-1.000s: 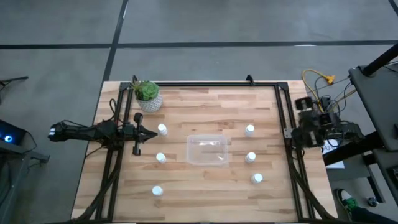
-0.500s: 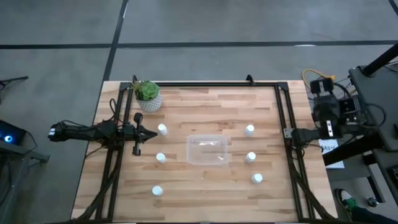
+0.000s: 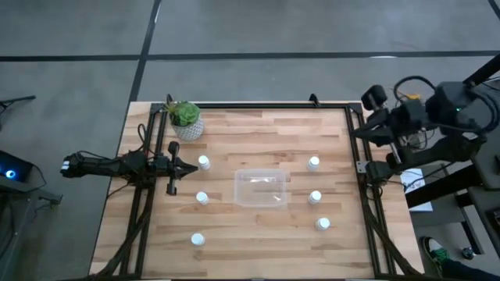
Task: Pick and place pill bottles into a basket
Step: Put the white pill bottle into the transparent bin
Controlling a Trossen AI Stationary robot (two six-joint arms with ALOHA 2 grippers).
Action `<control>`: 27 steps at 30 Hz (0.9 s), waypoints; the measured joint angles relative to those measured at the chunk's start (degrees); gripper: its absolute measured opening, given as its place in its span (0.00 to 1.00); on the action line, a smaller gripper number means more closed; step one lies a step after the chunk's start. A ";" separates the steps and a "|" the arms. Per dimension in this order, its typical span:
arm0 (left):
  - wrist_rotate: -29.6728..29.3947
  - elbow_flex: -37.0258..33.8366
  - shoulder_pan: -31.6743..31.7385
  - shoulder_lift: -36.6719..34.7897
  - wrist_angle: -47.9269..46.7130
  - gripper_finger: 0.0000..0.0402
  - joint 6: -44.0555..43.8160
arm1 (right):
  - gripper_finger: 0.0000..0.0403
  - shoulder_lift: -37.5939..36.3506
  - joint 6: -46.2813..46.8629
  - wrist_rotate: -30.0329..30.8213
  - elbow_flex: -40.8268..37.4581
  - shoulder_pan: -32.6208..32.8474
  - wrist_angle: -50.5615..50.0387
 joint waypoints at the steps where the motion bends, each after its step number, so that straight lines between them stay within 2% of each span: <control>1: -0.01 0.00 0.01 0.00 0.02 0.00 0.00 | 0.02 1.56 0.59 -0.01 2.75 0.00 -4.85; 7: -0.01 0.00 0.00 0.00 0.00 0.00 0.01 | 0.02 9.63 1.01 -0.01 14.98 0.00 -32.18; 14: 0.00 0.00 0.00 0.00 0.02 0.00 0.02 | 0.02 15.89 4.37 -0.49 19.25 0.00 -52.12; 20: -0.02 0.00 0.00 0.00 0.02 0.00 0.00 | 0.02 17.26 8.99 -6.22 15.38 0.08 -54.27; 27: -0.02 0.00 0.01 0.02 0.02 0.00 0.00 | 0.02 17.15 13.99 -6.46 7.40 4.23 -54.28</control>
